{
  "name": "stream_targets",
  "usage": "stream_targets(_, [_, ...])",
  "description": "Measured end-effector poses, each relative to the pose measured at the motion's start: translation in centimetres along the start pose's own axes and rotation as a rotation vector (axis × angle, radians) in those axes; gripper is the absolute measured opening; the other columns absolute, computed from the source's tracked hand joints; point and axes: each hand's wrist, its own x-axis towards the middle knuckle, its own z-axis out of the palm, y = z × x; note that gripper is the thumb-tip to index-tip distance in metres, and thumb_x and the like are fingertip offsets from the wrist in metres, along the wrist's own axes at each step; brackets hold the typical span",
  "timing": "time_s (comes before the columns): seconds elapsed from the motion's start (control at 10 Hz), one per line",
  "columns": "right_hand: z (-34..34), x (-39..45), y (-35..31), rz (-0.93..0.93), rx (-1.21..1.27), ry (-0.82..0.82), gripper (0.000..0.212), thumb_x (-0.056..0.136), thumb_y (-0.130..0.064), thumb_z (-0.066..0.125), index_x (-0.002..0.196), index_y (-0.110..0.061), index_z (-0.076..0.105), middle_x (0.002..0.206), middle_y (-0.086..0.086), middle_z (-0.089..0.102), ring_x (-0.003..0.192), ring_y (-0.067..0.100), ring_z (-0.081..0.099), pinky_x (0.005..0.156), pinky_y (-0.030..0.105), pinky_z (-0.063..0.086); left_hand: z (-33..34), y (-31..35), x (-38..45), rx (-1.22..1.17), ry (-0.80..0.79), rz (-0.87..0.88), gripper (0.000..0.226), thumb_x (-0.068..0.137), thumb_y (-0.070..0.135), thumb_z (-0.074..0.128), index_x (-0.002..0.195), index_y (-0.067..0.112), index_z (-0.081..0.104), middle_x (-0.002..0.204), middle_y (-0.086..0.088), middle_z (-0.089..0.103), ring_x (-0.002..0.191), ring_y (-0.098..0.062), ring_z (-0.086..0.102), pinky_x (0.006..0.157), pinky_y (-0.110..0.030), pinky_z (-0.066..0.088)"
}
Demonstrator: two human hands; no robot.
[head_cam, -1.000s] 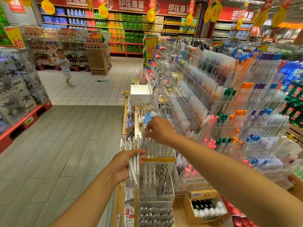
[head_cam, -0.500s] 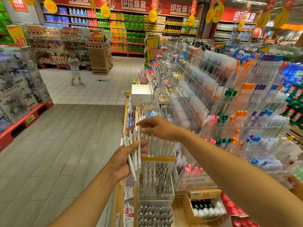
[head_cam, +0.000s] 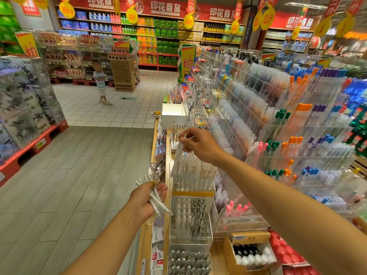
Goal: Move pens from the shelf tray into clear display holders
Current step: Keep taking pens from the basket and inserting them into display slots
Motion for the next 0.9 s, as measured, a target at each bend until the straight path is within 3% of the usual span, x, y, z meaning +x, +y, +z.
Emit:
stream_targets(0.1, [0.5, -0.1, 0.2, -0.060, -0.222, -0.041, 0.009, 0.099, -0.016, 0.054, 0.094, -0.014, 0.061, 0.081, -0.002, 0.062, 0.075, 0.015, 0.062, 0.071, 0.033, 0.051, -0.3, -0.3, 0.0, 0.015, 0.012, -0.006, 0.018, 0.099, 0.003, 0.050, 0.085, -0.005, 0.060, 0.061, -0.016, 0.070, 0.047, -0.022, 0.069, 0.045, -0.029, 0.058])
stream_targets(0.2, [1.2, -0.2, 0.7, -0.124, -0.406, -0.075, 0.017, 0.099, -0.017, 0.053, 0.094, -0.009, 0.067, 0.078, -0.004, 0.059, 0.072, 0.013, 0.055, 0.067, 0.027, 0.039, 0.0, -0.4, -0.1, 0.025, -0.020, -0.017, 0.017, 0.100, 0.004, 0.048, 0.091, -0.003, 0.060, 0.064, -0.016, 0.072, 0.050, -0.023, 0.070, 0.047, -0.031, 0.058])
stream_targets(0.3, [1.5, 0.0, 0.8, -0.128, -0.447, -0.036, 0.018, 0.099, -0.021, 0.054, 0.099, -0.009, 0.068, 0.076, -0.008, 0.055, 0.067, 0.007, 0.048, 0.063, 0.026, 0.034, 0.2, -0.3, -0.4, 0.067, -0.038, -0.018, 0.015, 0.101, 0.006, 0.048, 0.101, -0.001, 0.061, 0.071, -0.015, 0.074, 0.065, -0.024, 0.072, 0.049, -0.028, 0.059])
stream_targets(0.4, [1.5, 0.2, 0.6, -0.121, -0.481, -0.028, 0.019, 0.098, -0.024, 0.055, 0.105, -0.010, 0.066, 0.085, -0.002, 0.061, 0.076, 0.015, 0.053, 0.066, 0.029, 0.039, 0.3, -0.2, -0.5, 0.119, -0.041, -0.009, 0.020, 0.101, 0.008, 0.049, 0.115, 0.000, 0.061, 0.088, -0.015, 0.074, 0.084, -0.026, 0.070, 0.056, -0.029, 0.060])
stream_targets(0.6, [1.5, 0.1, 0.4, -0.095, -0.447, -0.018, 0.020, 0.096, -0.027, 0.059, 0.105, -0.010, 0.063, 0.093, 0.007, 0.067, 0.085, 0.023, 0.060, 0.076, 0.039, 0.052, 0.3, -0.3, -0.5, 0.173, -0.051, -0.007, 0.028, 0.101, 0.009, 0.051, 0.127, 0.001, 0.058, 0.086, -0.013, 0.075, 0.079, -0.024, 0.071, 0.066, -0.031, 0.058])
stream_targets(0.7, [1.4, 0.1, 0.4, -0.066, -0.397, -0.016, 0.018, 0.096, -0.026, 0.060, 0.102, -0.010, 0.062, 0.093, 0.007, 0.066, 0.085, 0.022, 0.060, 0.077, 0.038, 0.052, 0.3, -0.3, -0.5, 0.174, -0.054, -0.002, 0.027, 0.101, 0.008, 0.051, 0.125, 0.000, 0.059, 0.080, -0.012, 0.077, 0.065, -0.022, 0.074, 0.055, -0.028, 0.059])
stream_targets(0.9, [1.0, -0.1, 0.4, -0.019, -0.319, -0.017, 0.010, 0.094, -0.024, 0.063, 0.089, -0.016, 0.060, 0.090, 0.007, 0.066, 0.082, 0.023, 0.061, 0.075, 0.038, 0.051, 0.0, -0.2, -0.4, 0.143, -0.059, -0.009, 0.026, 0.101, 0.007, 0.050, 0.125, -0.001, 0.059, 0.080, -0.013, 0.077, 0.064, -0.023, 0.075, 0.047, -0.026, 0.057])
